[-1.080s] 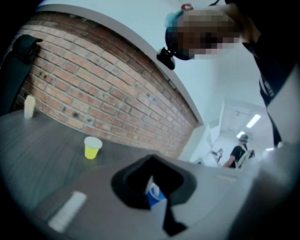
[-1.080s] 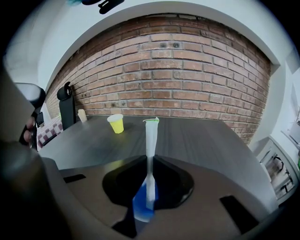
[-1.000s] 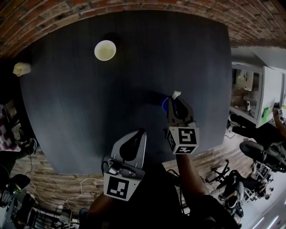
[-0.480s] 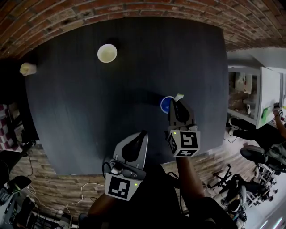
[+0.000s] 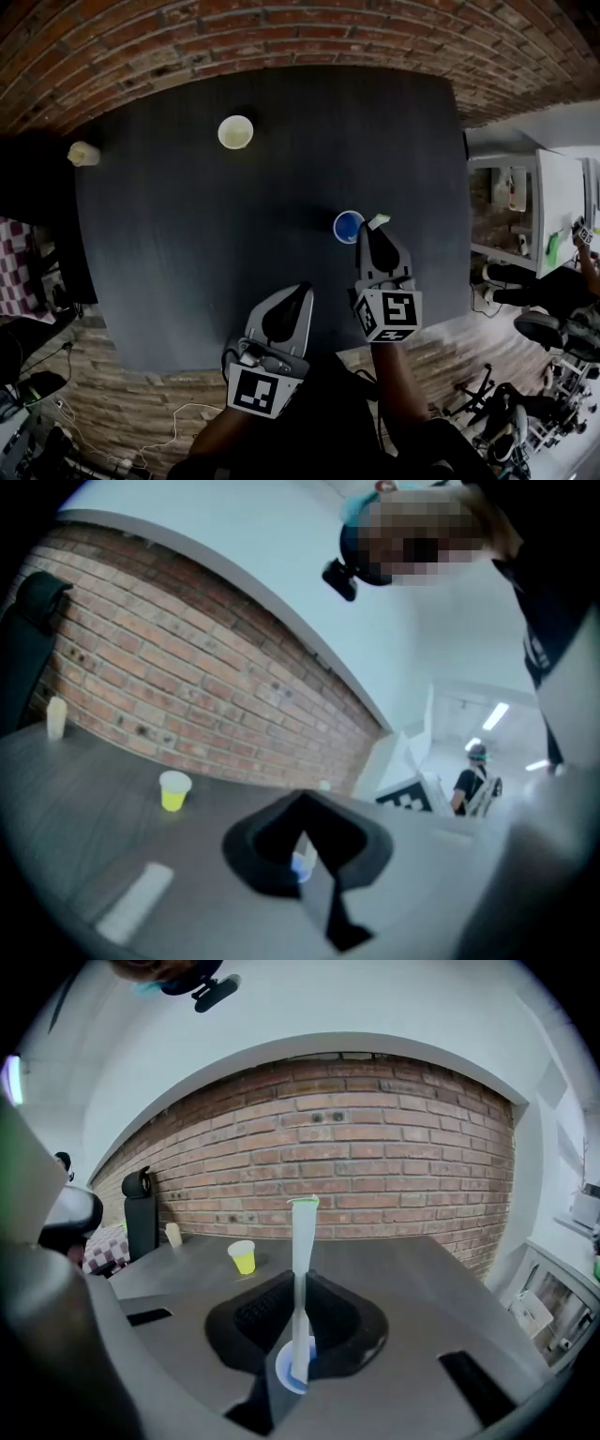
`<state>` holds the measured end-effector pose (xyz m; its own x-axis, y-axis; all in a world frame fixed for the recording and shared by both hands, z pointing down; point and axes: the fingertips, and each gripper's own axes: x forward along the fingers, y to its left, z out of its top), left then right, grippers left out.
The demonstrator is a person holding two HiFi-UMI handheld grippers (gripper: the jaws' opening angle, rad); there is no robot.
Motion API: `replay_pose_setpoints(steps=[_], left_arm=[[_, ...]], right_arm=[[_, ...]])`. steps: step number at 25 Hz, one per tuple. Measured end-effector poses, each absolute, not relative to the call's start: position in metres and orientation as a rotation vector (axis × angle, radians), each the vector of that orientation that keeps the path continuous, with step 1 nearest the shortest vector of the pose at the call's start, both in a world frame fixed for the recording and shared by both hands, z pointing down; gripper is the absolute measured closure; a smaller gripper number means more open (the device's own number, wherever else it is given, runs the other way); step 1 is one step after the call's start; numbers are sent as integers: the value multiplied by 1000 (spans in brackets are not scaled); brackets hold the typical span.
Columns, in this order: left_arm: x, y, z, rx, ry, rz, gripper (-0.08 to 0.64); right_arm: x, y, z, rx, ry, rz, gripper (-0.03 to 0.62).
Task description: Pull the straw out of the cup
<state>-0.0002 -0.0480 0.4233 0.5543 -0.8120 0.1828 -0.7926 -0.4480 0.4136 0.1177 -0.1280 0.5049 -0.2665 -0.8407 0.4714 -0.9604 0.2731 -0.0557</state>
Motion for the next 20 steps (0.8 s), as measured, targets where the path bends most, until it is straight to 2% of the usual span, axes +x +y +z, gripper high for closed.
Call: replay_pose_setpoints(steps=[20], left_arm=[[11,8,372,2443,-1339,-73,555]], right_arm=[[124,-55,406,1705,-2364,371,558]])
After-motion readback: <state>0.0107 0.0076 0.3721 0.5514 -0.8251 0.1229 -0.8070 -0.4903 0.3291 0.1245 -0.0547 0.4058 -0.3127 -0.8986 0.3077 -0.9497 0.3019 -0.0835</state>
